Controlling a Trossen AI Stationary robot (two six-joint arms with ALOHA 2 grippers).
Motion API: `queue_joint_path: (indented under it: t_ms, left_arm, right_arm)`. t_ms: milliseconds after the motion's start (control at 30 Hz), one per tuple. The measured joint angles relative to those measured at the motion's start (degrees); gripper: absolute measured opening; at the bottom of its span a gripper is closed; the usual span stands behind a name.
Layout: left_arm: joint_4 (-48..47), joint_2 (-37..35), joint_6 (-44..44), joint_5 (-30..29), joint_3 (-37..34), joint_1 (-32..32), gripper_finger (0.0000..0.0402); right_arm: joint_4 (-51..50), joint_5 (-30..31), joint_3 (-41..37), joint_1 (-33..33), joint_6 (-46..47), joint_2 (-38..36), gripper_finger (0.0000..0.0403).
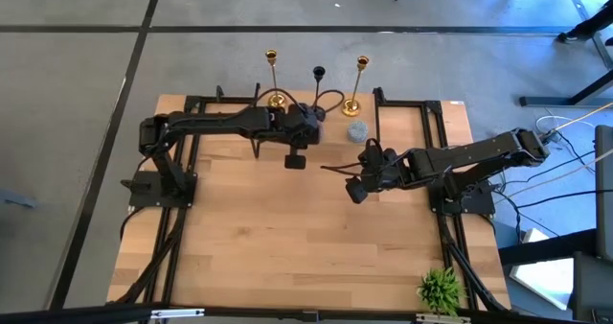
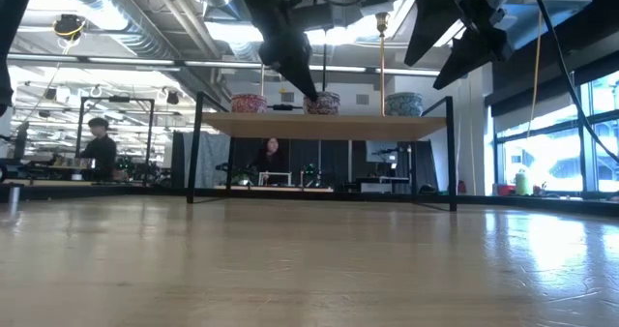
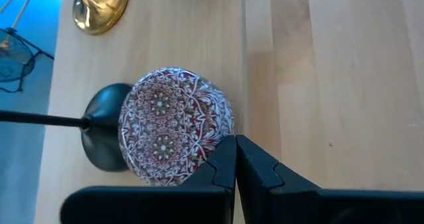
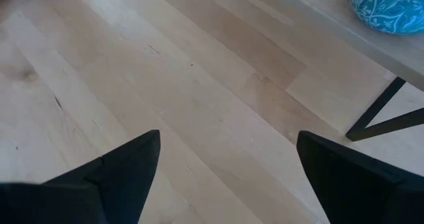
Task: Pick & Place candle stick holders
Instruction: Adjust the red candle, then return to Home Position
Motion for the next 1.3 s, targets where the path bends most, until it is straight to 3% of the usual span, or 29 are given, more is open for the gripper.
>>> queue_joint_path:
  t_ms: [300, 467, 667, 900, 1067, 1300]
  left_arm:
    - [-0.75, -3.77, -2.61, 3.06, 1.01, -2.85, 0.0002]
    - [2.13, -5.22, -8.13, 4.70, 1.48, -4.13, 0.0002]
    - [2.80, -6.54, -10.78, 1.78, 1.42, -5.94, 0.0002]
    - [3.15, -6.69, -12.67, 3.52, 1.42, -5.95, 0.0002]
    - [6.85, -6.67, -14.13, 1.57, 1.42, -5.91, 0.0002]
    - [13.61, -6.65, -21.95, -1.12, 1.42, -5.76, 0.0002]
  right_arm:
    - [-0.08, 0.23, 0.00, 0.15, -0.03, 0.00, 0.0358]
    - [-0.39, 5.61, 0.00, 2.79, 0.75, -0.39, 0.0358]
    - [-3.58, 10.38, 0.00, 6.84, 6.70, -2.78, 0.0358]
    - [-4.35, 7.04, 0.00, 8.37, 8.02, -4.24, 0.0358]
    - [-4.69, 3.84, 0.04, 8.37, 8.64, -4.26, 0.0356]
    - [-12.89, 3.91, 6.79, 6.88, 4.07, -4.46, 0.0311]
